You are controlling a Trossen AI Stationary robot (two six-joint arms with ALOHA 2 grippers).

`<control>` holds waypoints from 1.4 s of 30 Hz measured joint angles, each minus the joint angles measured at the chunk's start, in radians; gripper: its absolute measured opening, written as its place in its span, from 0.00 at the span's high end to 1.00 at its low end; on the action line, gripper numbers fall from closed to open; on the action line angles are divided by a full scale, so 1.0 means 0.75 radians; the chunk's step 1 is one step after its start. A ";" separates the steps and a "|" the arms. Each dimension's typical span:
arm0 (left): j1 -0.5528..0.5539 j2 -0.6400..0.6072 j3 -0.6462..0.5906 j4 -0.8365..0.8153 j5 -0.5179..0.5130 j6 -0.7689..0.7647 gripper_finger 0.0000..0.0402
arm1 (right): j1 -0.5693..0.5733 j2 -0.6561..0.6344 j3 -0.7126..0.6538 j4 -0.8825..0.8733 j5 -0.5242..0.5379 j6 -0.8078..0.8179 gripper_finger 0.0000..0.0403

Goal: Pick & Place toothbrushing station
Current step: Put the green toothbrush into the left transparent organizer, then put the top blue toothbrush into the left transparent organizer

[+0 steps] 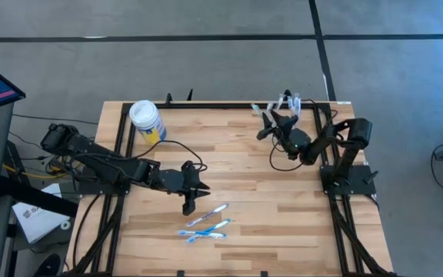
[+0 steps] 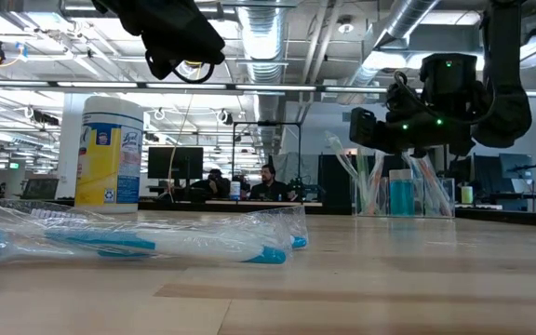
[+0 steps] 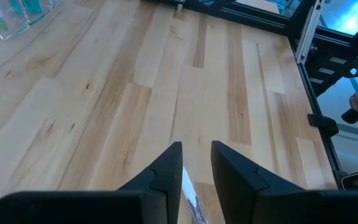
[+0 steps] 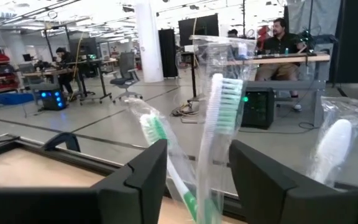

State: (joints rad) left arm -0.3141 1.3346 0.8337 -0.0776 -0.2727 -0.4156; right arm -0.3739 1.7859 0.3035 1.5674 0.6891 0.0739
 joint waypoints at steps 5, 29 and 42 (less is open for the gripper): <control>0.000 0.000 0.000 0.000 -0.013 0.000 0.80 | 0.011 0.000 0.000 0.000 0.013 -0.041 0.54; 0.000 0.000 -0.098 0.039 -0.015 -0.015 0.80 | 0.302 -0.361 0.000 -0.283 0.165 -0.217 0.53; -0.137 -0.001 -0.274 0.083 0.011 -0.245 0.80 | 0.524 -0.403 0.005 -0.416 0.165 -0.263 0.54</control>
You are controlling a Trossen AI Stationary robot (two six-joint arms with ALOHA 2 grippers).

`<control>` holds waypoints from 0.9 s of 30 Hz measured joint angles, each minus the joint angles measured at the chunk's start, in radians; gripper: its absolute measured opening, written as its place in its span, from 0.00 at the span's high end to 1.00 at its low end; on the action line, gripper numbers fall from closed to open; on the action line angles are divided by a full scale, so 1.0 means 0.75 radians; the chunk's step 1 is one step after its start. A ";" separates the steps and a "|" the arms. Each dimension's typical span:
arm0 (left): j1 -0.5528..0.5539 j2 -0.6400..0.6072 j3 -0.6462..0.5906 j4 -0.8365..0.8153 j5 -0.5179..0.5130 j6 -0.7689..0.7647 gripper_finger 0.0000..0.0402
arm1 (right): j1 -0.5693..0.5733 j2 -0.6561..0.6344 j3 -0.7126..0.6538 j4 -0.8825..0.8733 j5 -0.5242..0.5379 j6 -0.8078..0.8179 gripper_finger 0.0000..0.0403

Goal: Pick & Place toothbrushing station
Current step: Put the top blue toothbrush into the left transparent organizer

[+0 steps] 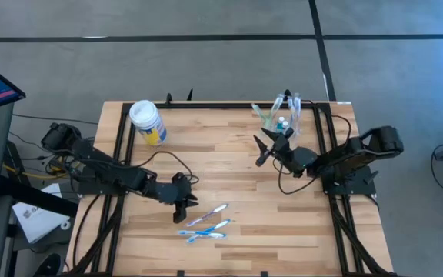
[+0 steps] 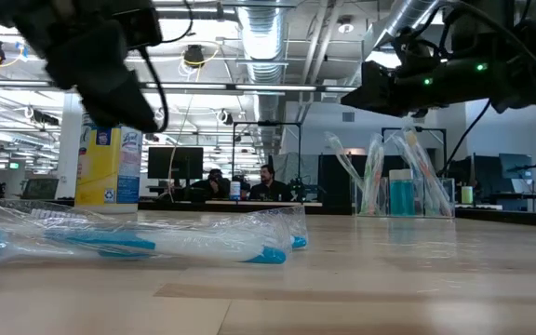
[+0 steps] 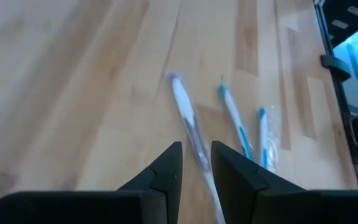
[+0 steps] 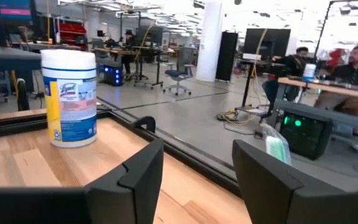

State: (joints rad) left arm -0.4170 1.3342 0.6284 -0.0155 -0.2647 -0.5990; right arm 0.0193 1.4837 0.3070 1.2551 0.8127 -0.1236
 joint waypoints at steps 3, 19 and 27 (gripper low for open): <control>-0.058 0.000 -0.045 0.053 -0.028 -0.062 0.80 | 0.021 0.000 0.017 0.000 0.001 -0.020 0.56; -0.374 0.162 -0.059 0.175 -0.041 -0.096 0.80 | 0.053 0.001 0.062 -0.140 0.001 -0.024 0.60; -0.468 0.162 -0.058 0.183 -0.041 -0.075 0.80 | 0.054 0.001 0.062 -0.139 0.001 -0.020 0.61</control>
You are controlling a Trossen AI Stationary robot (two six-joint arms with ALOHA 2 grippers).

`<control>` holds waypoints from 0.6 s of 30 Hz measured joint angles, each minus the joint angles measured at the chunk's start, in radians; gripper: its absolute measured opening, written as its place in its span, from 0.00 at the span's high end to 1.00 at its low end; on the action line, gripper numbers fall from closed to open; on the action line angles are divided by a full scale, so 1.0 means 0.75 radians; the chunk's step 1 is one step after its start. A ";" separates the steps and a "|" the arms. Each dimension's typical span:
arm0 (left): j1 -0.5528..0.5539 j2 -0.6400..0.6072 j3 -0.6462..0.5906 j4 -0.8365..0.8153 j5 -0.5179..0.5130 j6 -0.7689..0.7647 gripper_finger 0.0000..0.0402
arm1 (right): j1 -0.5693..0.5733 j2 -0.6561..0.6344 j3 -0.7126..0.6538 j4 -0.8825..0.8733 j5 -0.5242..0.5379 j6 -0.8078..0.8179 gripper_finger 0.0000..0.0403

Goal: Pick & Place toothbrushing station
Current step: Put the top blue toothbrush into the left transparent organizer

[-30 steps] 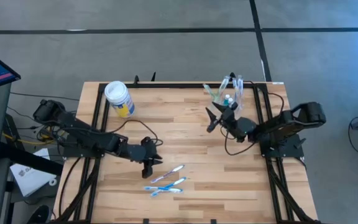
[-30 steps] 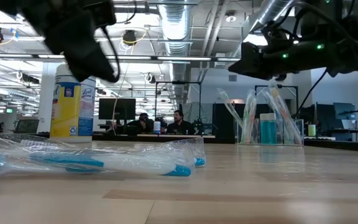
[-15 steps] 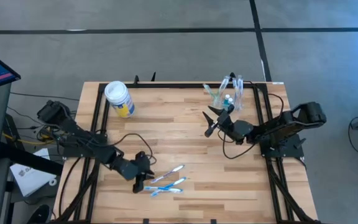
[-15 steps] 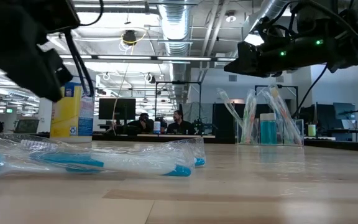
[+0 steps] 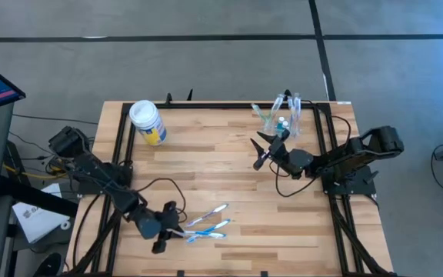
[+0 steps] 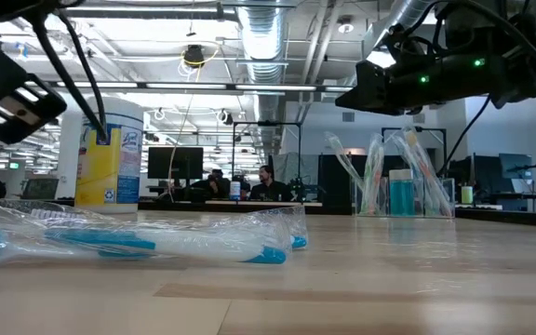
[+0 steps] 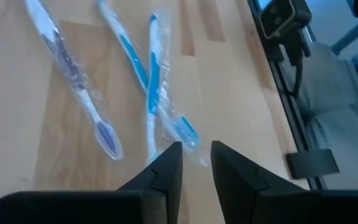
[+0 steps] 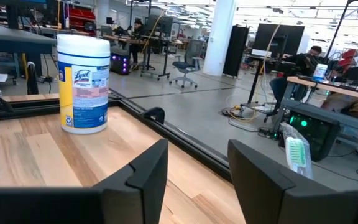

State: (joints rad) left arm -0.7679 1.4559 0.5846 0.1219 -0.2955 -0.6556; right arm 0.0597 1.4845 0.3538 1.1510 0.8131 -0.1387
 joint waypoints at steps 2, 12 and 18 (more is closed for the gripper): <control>-0.010 0.000 0.000 0.000 0.000 0.001 0.80 | 0.000 0.000 0.000 0.000 0.000 0.000 0.61; -0.016 0.000 -0.067 -0.014 0.000 -0.074 0.78 | 0.007 0.000 0.000 0.001 0.000 -0.002 0.62; -0.026 0.000 -0.074 -0.010 -0.004 -0.087 0.68 | 0.007 0.000 0.000 0.001 0.000 -0.004 0.62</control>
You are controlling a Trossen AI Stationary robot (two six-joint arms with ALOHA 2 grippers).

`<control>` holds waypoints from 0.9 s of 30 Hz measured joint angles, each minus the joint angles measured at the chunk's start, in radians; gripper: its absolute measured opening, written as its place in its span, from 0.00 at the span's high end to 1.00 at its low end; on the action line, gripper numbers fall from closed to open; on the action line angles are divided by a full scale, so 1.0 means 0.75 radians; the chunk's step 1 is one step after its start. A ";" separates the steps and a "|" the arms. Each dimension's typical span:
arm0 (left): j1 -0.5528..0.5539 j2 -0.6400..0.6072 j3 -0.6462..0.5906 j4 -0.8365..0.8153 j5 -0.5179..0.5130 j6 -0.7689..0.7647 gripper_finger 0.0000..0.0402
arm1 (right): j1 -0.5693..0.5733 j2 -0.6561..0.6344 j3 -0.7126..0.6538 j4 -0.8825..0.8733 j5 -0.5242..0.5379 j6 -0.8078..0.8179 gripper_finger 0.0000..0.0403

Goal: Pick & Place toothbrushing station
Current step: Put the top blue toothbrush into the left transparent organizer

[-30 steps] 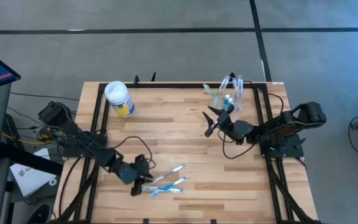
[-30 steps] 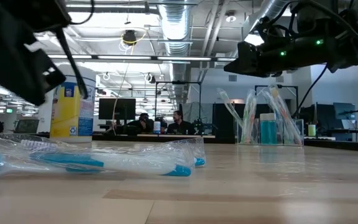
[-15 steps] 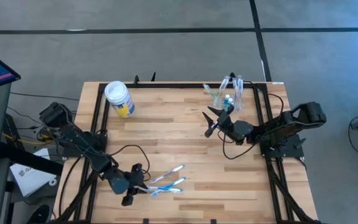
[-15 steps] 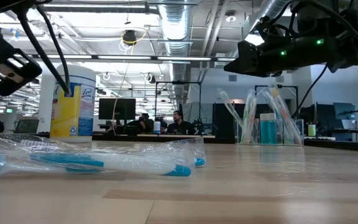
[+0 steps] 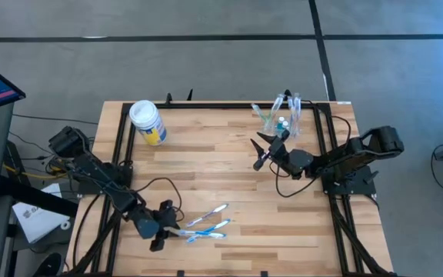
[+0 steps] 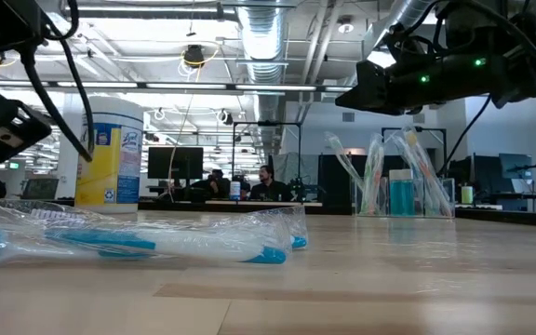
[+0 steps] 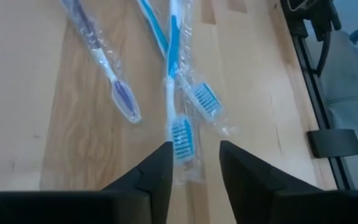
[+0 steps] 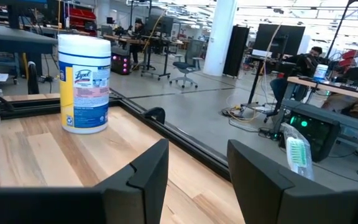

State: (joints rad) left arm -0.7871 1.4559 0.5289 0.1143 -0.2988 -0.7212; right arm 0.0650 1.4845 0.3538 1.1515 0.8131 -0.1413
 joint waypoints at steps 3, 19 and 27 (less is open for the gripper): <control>-0.019 0.000 0.000 0.000 0.000 -0.003 0.64 | 0.000 0.000 0.000 0.000 -0.001 0.000 0.62; -0.044 0.146 0.001 0.047 -0.044 -0.061 0.63 | 0.000 0.000 0.001 0.000 -0.001 0.001 0.62; -0.044 0.137 0.001 0.048 -0.062 -0.052 0.73 | 0.000 0.000 0.001 0.000 -0.001 0.003 0.62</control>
State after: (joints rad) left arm -0.8200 1.5589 0.5298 0.1503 -0.3450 -0.7603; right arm 0.0650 1.4845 0.3542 1.1515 0.8127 -0.1390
